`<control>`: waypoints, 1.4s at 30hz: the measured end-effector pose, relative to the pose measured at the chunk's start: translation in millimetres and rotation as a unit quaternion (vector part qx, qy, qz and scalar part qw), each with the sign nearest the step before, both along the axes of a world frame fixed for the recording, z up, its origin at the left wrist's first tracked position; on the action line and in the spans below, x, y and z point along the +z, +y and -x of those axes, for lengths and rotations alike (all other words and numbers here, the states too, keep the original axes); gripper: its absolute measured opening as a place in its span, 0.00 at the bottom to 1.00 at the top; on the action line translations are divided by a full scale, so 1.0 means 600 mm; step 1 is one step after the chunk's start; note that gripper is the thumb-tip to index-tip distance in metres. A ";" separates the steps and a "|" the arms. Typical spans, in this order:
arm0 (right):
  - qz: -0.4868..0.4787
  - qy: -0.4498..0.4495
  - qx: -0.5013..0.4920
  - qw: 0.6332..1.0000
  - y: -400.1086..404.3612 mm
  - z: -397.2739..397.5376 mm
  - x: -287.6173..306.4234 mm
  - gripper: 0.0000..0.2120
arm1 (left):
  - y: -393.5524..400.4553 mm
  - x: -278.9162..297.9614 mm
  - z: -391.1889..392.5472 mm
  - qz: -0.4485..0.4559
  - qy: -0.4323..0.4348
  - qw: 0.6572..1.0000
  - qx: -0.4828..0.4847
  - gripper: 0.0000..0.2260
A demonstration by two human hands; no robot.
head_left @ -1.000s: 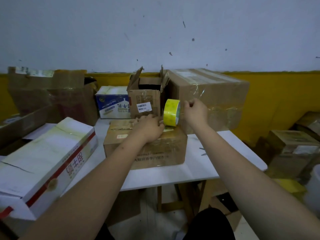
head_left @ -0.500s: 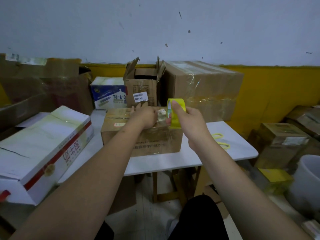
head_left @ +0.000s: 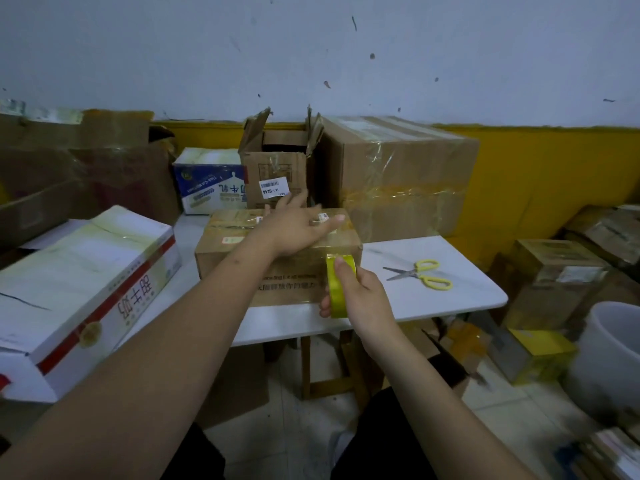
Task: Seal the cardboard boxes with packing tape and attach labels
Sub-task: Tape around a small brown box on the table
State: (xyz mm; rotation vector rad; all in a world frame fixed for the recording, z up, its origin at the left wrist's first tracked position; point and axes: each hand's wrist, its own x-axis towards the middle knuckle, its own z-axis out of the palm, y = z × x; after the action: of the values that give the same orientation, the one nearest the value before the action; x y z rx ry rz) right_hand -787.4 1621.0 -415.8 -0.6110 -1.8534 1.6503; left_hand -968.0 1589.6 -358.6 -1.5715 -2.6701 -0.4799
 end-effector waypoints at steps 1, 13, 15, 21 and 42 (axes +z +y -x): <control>-0.001 0.002 0.004 1.000 0.000 -0.002 -0.004 0.20 | -0.005 -0.002 -0.005 -0.027 0.017 0.998 -0.058 0.38; -0.150 -0.021 -0.001 0.988 0.067 -0.002 -0.018 0.23 | 0.015 -0.010 0.004 0.058 0.072 0.978 -0.185 0.27; -0.285 -0.060 -0.086 0.953 0.155 -0.017 -0.041 0.17 | 0.013 -0.001 0.008 0.052 0.103 0.978 -0.175 0.27; -0.488 -0.415 0.015 0.768 0.364 -0.078 -0.042 0.17 | -0.012 -0.005 0.000 -0.097 0.052 0.986 -0.130 0.24; -0.271 -0.009 0.044 0.962 0.164 0.085 0.113 0.08 | -0.018 -0.079 -0.162 -0.358 -0.563 0.728 0.157 0.12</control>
State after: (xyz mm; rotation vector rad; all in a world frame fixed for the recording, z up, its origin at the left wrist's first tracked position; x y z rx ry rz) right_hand -838.1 1719.2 -347.8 -0.3103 -2.2427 1.1033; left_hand -870.7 1578.8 -406.1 -0.5516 -2.4806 -2.6830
